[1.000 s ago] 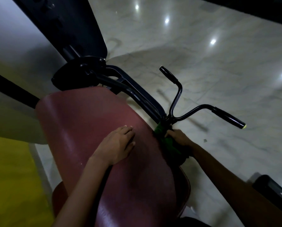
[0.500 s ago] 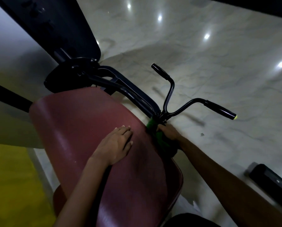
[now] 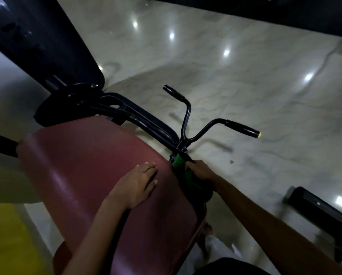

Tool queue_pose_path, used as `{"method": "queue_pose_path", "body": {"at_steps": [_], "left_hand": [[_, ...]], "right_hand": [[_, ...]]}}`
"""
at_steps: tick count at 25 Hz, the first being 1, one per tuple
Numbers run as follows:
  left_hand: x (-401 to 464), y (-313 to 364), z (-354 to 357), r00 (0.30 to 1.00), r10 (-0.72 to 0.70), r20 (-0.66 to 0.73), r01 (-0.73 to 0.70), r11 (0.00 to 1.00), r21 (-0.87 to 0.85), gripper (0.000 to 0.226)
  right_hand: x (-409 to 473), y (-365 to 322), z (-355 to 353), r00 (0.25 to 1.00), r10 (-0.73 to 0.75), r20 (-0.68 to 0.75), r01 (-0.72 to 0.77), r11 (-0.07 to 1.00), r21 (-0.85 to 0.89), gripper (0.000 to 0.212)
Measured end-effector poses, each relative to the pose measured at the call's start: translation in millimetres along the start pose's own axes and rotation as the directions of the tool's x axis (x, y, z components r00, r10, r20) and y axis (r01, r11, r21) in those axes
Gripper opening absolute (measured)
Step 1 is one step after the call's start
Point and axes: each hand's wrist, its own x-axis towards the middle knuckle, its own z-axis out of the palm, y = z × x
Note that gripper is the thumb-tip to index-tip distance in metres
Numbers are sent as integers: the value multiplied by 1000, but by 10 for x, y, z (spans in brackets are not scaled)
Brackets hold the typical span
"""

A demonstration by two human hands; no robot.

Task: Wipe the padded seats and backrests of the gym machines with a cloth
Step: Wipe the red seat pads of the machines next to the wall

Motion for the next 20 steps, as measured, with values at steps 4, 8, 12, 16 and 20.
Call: {"method": "queue_pose_path", "body": {"at_steps": [4,8,12,16,20], "left_hand": [[21,-27,-37,999,38,26,-39,999,27,51],[28,-37,-48,990,122,64,-125,991,46,50],[-23,-73,-11,978,204,40,-205,978,20,48],[-43,-59,28,947,316,62,-318,948,20,46],[-108,33,75,912,397,102,-401,916,28,46]], "right_hand": [[-321,342,-87,997,72,-14,-72,997,29,34],[-271,125,35,995,62,-82,-59,998,31,33],[-500,177,44,980,113,-166,-97,990,101,30],[-851,469,90,943,208,-258,-148,961,235,21],[-857,420,239,922,215,-322,-88,927,365,22]]}}
